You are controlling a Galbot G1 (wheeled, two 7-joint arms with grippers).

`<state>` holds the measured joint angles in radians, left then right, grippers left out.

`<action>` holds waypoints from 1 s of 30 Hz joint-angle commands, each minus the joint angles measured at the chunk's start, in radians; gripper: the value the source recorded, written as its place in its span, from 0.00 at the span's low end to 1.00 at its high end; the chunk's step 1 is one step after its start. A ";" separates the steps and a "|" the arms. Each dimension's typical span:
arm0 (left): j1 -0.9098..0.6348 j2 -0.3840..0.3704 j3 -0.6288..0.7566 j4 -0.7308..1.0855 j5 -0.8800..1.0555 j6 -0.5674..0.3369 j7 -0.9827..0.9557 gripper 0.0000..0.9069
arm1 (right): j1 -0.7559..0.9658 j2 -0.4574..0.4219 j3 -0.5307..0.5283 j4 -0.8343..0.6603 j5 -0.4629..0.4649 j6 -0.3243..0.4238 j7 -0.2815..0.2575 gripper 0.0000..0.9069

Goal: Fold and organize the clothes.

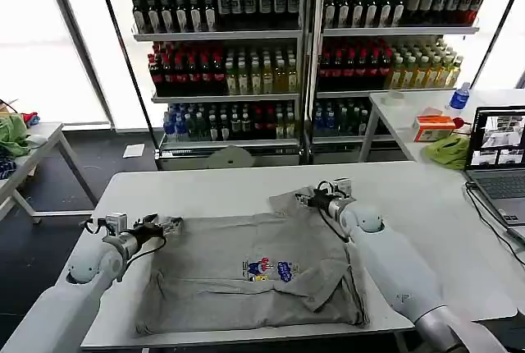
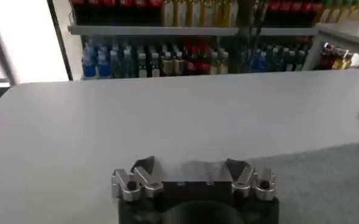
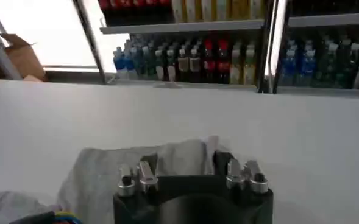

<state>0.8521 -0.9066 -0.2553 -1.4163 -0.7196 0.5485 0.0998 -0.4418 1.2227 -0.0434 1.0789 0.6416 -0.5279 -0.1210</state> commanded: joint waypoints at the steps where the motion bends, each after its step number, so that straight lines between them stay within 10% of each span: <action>1: 0.006 -0.002 0.021 0.000 -0.030 0.028 -0.001 0.01 | 0.010 0.012 -0.007 -0.021 -0.001 -0.004 -0.001 0.00; 22: 0.068 0.003 -0.007 -0.039 -0.025 -0.009 0.011 0.00 | 0.004 0.013 0.003 -0.003 0.014 0.004 0.001 0.00; 30: 0.080 0.012 -0.031 -0.114 -0.057 -0.032 -0.015 0.01 | -0.061 -0.020 0.053 0.139 0.159 0.012 0.001 0.00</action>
<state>0.9293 -0.8959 -0.2781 -1.4872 -0.7638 0.5395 0.0942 -0.4834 1.2072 -0.0029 1.1540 0.7328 -0.5162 -0.1196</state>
